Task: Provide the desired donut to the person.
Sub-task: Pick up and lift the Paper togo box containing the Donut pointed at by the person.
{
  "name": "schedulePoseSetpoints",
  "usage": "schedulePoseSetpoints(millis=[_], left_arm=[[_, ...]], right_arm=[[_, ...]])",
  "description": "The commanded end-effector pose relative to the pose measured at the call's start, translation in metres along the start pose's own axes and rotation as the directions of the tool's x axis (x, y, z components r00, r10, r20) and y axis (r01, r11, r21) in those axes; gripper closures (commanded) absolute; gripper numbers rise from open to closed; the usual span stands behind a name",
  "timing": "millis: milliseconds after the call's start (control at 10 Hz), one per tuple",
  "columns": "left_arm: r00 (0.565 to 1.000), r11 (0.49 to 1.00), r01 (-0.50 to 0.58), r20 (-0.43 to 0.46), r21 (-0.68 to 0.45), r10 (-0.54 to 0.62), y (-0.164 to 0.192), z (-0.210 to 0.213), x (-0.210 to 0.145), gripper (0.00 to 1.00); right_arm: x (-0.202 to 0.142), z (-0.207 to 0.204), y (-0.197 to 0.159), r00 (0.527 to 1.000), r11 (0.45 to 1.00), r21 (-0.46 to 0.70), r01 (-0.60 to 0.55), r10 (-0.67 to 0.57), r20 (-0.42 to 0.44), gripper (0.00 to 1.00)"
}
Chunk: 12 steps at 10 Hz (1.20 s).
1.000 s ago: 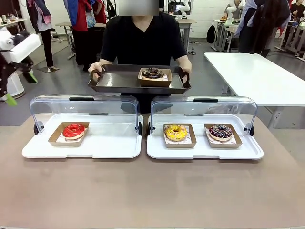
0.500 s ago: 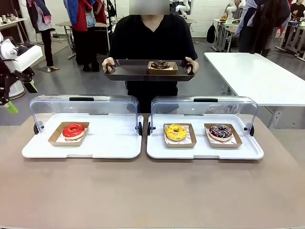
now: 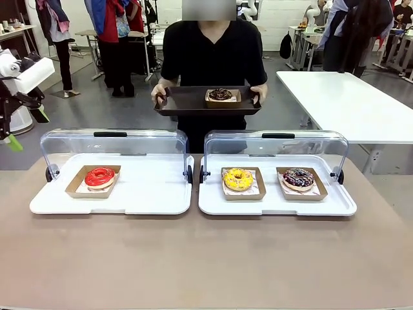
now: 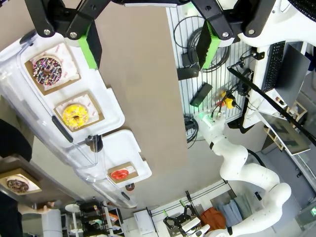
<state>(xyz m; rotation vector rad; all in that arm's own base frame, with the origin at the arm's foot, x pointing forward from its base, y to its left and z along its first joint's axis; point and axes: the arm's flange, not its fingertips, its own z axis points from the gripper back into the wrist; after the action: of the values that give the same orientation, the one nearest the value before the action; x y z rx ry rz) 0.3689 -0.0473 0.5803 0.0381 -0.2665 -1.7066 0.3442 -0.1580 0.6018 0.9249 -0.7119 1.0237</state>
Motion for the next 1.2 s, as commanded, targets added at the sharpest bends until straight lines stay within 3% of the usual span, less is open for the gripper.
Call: schedulePoseSetpoints(millis=[0,200,300,500,700,800,900,1100], left_arm=[[1.000,1.000,-0.004,0.000,0.002,0.004,-0.001,0.000,-0.002,0.00],[1.000,1.000,0.000,0.000,0.000,0.000,0.000,0.000,0.000,0.00],[0.984,0.996,-0.075,0.156,-0.049,0.082,0.020,0.015,-0.033,0.00],[0.943,0.987,-0.146,0.293,-0.073,0.161,0.029,-0.004,-0.098,0.00],[0.797,0.971,-0.175,0.555,-0.165,0.238,0.020,-0.008,-0.153,0.00],[0.690,0.963,-0.187,0.672,-0.193,0.268,0.019,-0.002,-0.178,0.00],[0.626,0.967,-0.193,0.738,-0.167,0.252,0.012,0.004,-0.201,0.00],[0.626,0.951,-0.303,0.738,-0.067,0.251,-0.015,0.005,-0.223,0.00]], right_arm=[[0.000,0.000,0.000,1.000,1.000,0.006,-0.004,0.004,0.009,0.00],[0.000,0.000,0.000,1.000,1.000,0.006,-0.004,0.004,0.009,0.00],[0.000,0.000,0.000,1.000,1.000,0.006,-0.004,0.004,0.009,0.00],[0.000,0.000,0.000,1.000,1.000,0.006,-0.004,0.004,0.009,0.00],[0.000,0.000,0.000,1.000,1.000,0.006,-0.004,0.004,0.009,0.00],[0.000,0.000,0.000,1.000,1.000,0.006,-0.004,0.004,0.009,0.00],[0.000,0.000,0.000,1.000,1.000,0.006,-0.004,0.004,0.009,0.00],[0.000,0.000,0.000,1.000,1.000,0.006,-0.004,0.004,0.009,0.00]])
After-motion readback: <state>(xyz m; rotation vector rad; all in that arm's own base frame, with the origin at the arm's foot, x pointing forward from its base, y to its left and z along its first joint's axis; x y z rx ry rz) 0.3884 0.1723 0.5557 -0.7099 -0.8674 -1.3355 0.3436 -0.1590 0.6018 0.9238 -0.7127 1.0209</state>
